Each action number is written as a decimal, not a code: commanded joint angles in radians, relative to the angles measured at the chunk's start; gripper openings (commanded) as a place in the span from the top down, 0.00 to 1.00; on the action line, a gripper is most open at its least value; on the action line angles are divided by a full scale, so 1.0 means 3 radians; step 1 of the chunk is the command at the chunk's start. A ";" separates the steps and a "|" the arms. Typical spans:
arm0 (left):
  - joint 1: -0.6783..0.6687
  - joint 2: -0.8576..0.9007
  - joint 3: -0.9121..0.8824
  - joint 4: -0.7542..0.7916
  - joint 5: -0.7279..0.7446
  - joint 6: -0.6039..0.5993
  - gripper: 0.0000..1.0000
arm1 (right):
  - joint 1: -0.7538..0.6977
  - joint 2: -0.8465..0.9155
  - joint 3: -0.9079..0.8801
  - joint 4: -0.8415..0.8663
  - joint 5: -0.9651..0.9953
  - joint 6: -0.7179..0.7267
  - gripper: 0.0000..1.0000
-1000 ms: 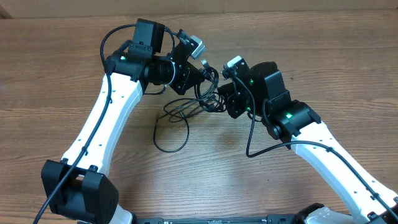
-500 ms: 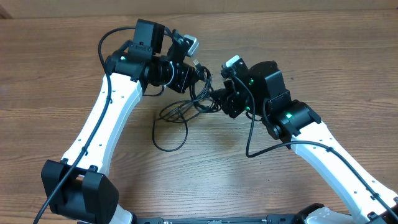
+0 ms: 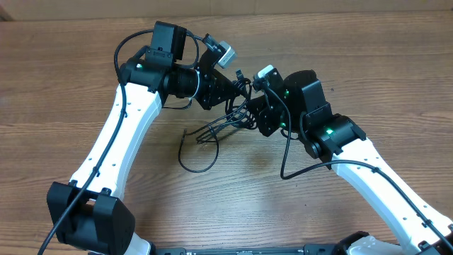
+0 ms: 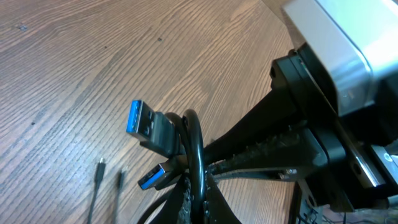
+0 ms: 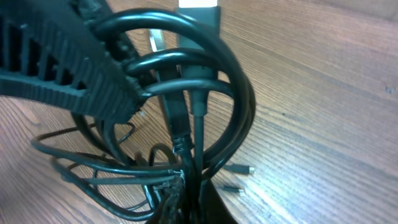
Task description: Untangle cables
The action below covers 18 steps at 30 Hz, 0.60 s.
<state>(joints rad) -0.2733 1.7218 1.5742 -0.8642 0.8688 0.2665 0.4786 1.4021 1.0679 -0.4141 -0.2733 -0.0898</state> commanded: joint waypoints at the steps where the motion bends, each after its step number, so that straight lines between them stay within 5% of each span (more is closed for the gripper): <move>1: 0.0018 0.0027 0.0017 0.0032 0.0109 0.0056 0.96 | 0.0013 0.0009 0.0085 -0.0003 -0.0097 -0.0014 0.96; 10: 0.0022 0.0027 0.0017 0.0203 -0.0029 -0.0238 0.96 | 0.0013 0.0009 0.0085 -0.0108 -0.0320 -0.0014 0.96; 18: 0.0022 0.0027 0.0017 0.0292 -0.1071 -0.1185 0.95 | 0.0013 0.0009 0.0085 -0.0374 -0.0467 -0.0015 0.96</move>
<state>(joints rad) -0.2733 1.7218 1.5742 -0.7929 0.7063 0.0715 0.4782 1.4021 1.0679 -0.5072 -0.3676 -0.0895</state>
